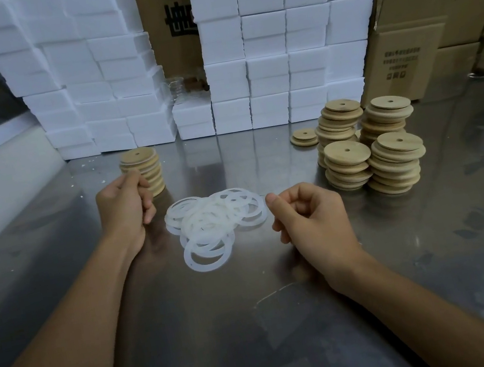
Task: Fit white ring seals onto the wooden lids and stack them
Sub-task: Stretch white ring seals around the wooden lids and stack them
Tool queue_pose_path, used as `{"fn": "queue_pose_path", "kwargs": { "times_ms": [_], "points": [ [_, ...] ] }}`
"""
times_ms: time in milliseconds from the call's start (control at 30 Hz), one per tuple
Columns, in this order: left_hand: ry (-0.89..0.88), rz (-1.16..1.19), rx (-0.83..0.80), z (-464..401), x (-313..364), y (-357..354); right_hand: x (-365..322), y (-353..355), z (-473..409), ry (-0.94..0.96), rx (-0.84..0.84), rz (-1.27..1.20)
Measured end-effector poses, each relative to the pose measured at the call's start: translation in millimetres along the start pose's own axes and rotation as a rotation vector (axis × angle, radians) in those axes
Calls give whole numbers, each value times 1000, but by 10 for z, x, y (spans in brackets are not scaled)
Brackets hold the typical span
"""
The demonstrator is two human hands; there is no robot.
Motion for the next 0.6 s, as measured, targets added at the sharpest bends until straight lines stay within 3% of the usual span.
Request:
{"fn": "queue_pose_path", "kwargs": {
  "times_ms": [367,600],
  "points": [
    [-110,-471,-81,574,-10,-94,14,27,-47,-35,58,-46],
    [-399,-696,-108,1047,44,-122,30,48,-65,-24,75,-38]
  ]
}}
Point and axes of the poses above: each hand's wrist, its own z-axis away from the middle knuckle, its own y-axis out of the back of the hand, x = y × z, the point moved 1 cm from there along -z, towards the middle knuckle, and after that the axes turned 5 degrees about y, right-handed, at the moved point
